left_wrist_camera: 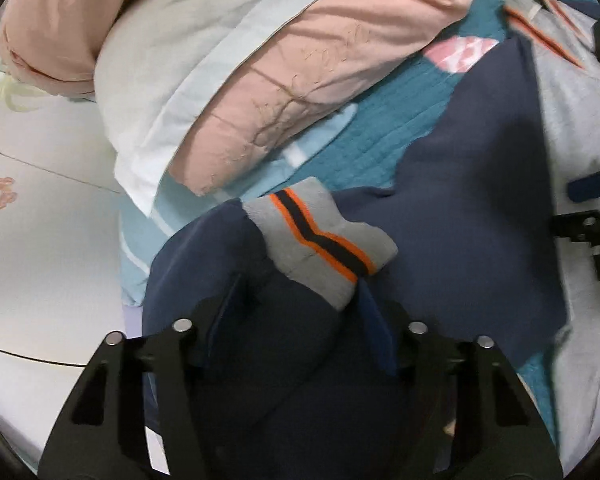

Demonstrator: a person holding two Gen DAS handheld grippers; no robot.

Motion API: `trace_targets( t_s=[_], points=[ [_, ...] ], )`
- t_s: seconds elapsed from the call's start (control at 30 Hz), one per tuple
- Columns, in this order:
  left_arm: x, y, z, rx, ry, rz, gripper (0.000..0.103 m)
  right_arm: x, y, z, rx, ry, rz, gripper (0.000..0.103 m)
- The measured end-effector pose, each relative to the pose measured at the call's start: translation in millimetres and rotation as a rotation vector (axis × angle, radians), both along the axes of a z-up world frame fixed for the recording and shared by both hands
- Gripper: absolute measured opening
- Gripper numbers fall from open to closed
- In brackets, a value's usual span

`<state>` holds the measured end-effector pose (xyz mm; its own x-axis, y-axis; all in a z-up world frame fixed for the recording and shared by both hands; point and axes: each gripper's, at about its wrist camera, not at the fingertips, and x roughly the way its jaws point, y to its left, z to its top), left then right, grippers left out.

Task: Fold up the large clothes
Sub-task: 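Lift the navy sleeve with the left tool and fold it across the jacket body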

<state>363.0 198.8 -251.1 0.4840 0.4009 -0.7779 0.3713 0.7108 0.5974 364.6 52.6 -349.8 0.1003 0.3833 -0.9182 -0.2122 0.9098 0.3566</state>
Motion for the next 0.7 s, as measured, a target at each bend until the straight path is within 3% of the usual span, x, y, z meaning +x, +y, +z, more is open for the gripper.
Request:
trace_targets(
  t_s=[0.07, 0.17, 0.33, 0.53, 0.7],
  points=[
    [4, 6, 7, -0.04, -0.031, 0.047, 0.045, 0, -4, -1, 0.011, 0.006, -0.005, 0.036],
    [6, 13, 26, -0.15, -0.084, 0.146, 0.036, -1, -9, -3, 0.023, 0.01, -0.012, 0.035],
    [-4, 26, 63, -0.341, -0.168, 0.266, 0.034, 0, -12, 0, 0.031, 0.016, -0.033, 0.034],
    [-28, 26, 105, -0.465, -0.282, 0.371, 0.033, 5, -16, -4, 0.046, 0.02, -0.049, 0.034],
    [-43, 4, 135, -0.521, -0.337, 0.366, 0.033, 1, -28, 2, 0.079, 0.007, -0.064, 0.029]
  ],
)
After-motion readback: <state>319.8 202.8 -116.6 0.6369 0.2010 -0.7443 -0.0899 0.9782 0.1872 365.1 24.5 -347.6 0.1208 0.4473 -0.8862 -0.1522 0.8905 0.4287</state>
